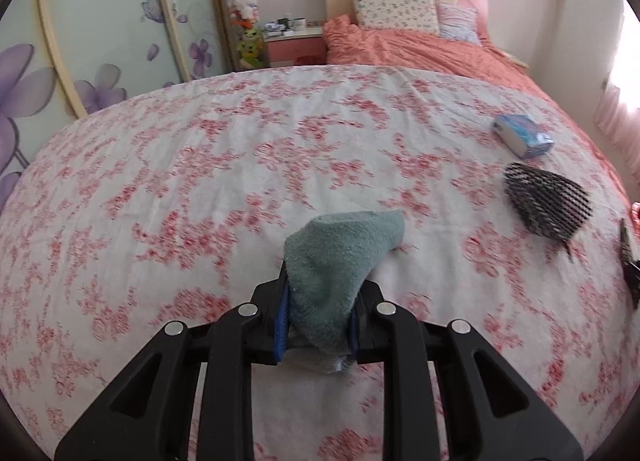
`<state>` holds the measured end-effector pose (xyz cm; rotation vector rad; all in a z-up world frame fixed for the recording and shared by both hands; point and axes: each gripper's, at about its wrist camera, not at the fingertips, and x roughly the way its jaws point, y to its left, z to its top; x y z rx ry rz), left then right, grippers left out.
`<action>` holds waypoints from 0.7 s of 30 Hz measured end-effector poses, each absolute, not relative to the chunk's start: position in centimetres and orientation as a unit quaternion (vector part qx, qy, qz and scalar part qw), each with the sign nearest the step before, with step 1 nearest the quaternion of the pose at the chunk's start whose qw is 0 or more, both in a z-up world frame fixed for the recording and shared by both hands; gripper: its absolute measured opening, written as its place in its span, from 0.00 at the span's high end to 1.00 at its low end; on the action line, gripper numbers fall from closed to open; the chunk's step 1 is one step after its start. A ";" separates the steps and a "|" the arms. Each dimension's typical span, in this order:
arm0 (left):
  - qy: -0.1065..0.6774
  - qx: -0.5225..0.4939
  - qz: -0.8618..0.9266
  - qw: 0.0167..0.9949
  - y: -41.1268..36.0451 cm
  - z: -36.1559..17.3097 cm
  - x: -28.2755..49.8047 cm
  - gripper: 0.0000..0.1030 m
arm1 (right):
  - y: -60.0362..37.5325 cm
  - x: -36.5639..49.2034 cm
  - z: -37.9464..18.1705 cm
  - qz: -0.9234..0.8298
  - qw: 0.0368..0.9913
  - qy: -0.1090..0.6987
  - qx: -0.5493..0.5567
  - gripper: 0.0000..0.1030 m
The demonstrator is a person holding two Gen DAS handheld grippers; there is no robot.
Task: Collect trash
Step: 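Grasp the brown slotted handle under the black mesh with right tool while left holds towel, then carry towel and brown handle over the orange basket and open both tools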
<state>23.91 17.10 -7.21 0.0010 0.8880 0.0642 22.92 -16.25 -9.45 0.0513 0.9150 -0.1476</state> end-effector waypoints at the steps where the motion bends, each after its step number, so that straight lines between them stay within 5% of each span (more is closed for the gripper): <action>1: 0.429 0.002 0.020 0.903 16.8 -7.2 23.6 0.79 | -16.3 23.0 -9.5 -0.070 0.894 0.441 0.027 0.66; 12: 0.431 0.013 0.021 0.902 16.0 -7.3 24.3 0.69 | -16.4 23.1 -9.4 -0.064 0.895 0.441 0.032 0.67; 14: 0.431 0.012 0.016 0.902 15.9 -7.3 24.5 0.86 | -16.5 23.1 -9.4 -0.062 0.895 0.440 0.032 0.68; 21: 0.413 0.019 0.019 0.911 14.9 -6.0 23.9 0.88 | -17.1 22.2 -8.4 -0.057 0.900 0.429 0.049 0.68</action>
